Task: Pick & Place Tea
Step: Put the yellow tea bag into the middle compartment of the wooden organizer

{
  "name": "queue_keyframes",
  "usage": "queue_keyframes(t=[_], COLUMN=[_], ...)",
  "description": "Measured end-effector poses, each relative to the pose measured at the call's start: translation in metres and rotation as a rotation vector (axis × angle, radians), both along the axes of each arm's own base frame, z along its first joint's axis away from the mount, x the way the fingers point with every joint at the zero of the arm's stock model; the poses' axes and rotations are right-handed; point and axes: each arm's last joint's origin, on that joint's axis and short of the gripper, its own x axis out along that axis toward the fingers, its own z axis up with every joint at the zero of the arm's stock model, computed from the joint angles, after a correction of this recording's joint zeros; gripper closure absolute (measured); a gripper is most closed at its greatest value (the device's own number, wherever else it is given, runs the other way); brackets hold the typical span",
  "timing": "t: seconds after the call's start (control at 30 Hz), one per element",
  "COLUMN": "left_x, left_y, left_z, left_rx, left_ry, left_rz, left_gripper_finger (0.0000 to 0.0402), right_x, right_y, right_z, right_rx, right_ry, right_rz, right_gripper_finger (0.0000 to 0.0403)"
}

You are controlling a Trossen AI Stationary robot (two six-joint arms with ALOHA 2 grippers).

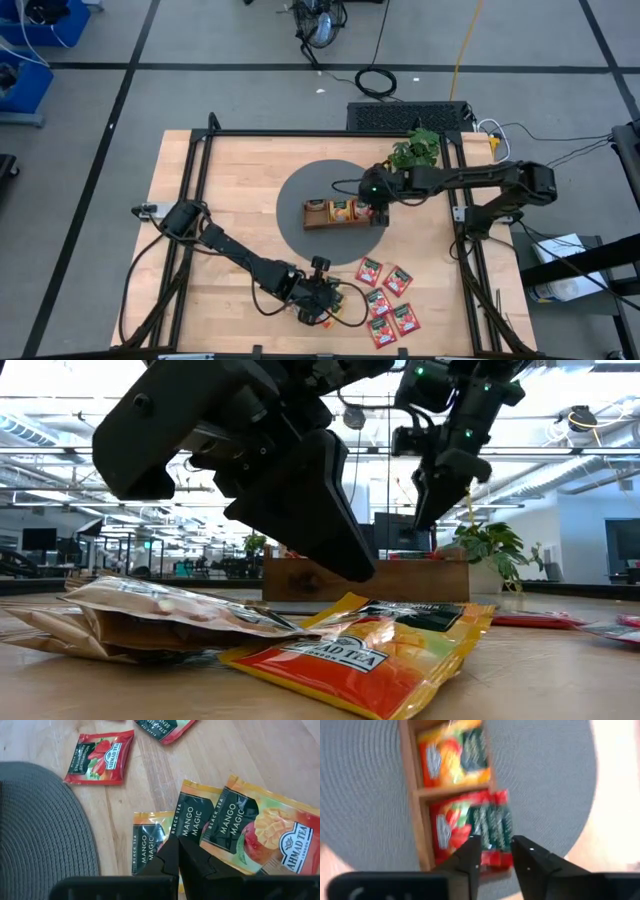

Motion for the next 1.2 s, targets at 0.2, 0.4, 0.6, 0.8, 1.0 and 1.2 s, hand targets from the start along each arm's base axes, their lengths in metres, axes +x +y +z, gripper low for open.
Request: queue_keyframes(t=[0.2, 0.4, 0.6, 0.8, 1.0, 1.2], left_x=[-0.011, -0.027, -0.029, -0.022, -0.01, 0.0], left_y=[-0.012, -0.042, -0.057, -0.052, -0.034, -0.019], left_z=[0.018, 0.032, 0.009, 0.001, -0.012, -0.019], left_rx=[-0.093, -0.165, -0.215, -0.272, -0.312, -0.313], left_ry=[-0.007, -0.049, -0.024, 0.016, 0.084, 0.098], left_rz=[0.006, -0.045, -0.039, -0.025, -0.027, -0.002], left_gripper_finger=[0.0385, 0.0386, 0.0395, 0.0398, 0.0393, 0.039], right_x=[-0.012, -0.009, -0.003, 0.006, 0.023, 0.03], right_y=[0.018, 0.075, 0.136, 0.16, 0.176, 0.171], right_z=[0.026, 0.031, -0.006, -0.034, -0.074, -0.094], right_rx=[0.054, 0.182, 0.273, 0.419, 0.564, 0.658], right_ry=[-0.12, -0.221, -0.37, -0.423, -0.384, -0.315], right_rz=[-0.036, 0.136, 0.316, 0.313, 0.296, 0.232], right_gripper_finger=[0.0253, 0.0246, 0.0246, 0.0252, 0.0256, 0.025])
